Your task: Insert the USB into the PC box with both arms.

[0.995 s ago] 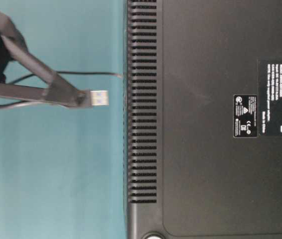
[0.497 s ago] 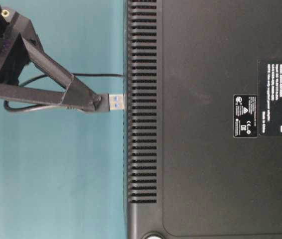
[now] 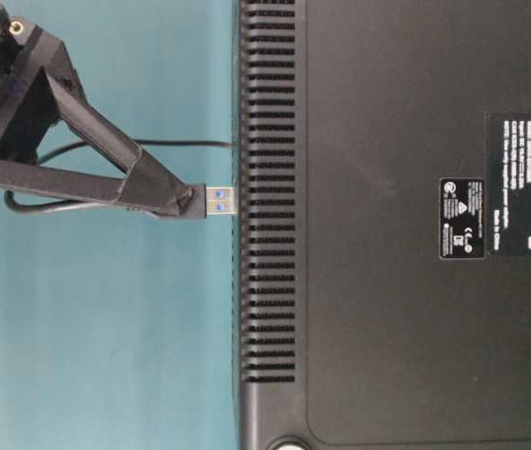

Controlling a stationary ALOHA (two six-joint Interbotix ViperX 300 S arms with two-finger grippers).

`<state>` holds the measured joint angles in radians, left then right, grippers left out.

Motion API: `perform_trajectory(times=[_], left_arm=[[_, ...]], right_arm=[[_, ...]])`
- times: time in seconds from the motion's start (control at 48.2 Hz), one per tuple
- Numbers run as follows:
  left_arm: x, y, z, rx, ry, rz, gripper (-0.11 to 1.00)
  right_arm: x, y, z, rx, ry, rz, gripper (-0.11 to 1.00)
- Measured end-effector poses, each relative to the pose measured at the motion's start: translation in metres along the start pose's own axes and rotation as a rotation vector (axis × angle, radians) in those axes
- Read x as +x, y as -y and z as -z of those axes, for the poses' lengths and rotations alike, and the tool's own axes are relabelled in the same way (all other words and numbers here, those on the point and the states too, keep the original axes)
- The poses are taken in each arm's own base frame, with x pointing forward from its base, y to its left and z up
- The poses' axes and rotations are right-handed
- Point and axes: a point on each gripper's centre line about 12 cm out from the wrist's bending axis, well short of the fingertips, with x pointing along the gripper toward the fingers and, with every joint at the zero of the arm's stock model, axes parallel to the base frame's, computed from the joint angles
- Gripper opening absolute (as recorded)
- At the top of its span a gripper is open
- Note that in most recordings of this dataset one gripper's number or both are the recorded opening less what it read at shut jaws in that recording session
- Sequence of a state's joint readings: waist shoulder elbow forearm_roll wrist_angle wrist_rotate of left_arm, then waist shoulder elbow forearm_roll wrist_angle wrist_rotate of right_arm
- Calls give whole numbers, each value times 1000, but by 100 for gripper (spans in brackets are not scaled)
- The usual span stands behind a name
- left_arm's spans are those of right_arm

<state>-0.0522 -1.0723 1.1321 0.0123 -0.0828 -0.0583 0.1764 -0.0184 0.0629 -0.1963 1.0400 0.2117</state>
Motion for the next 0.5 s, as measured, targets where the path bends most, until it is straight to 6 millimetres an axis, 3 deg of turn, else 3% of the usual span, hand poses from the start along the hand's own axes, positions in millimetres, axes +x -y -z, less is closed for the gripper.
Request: perform_trajectory(times=[0.497], left_arm=[[0, 0, 2, -2, -3, 1, 0]], right_arm=[[0, -4, 2, 0, -29, -5, 10]])
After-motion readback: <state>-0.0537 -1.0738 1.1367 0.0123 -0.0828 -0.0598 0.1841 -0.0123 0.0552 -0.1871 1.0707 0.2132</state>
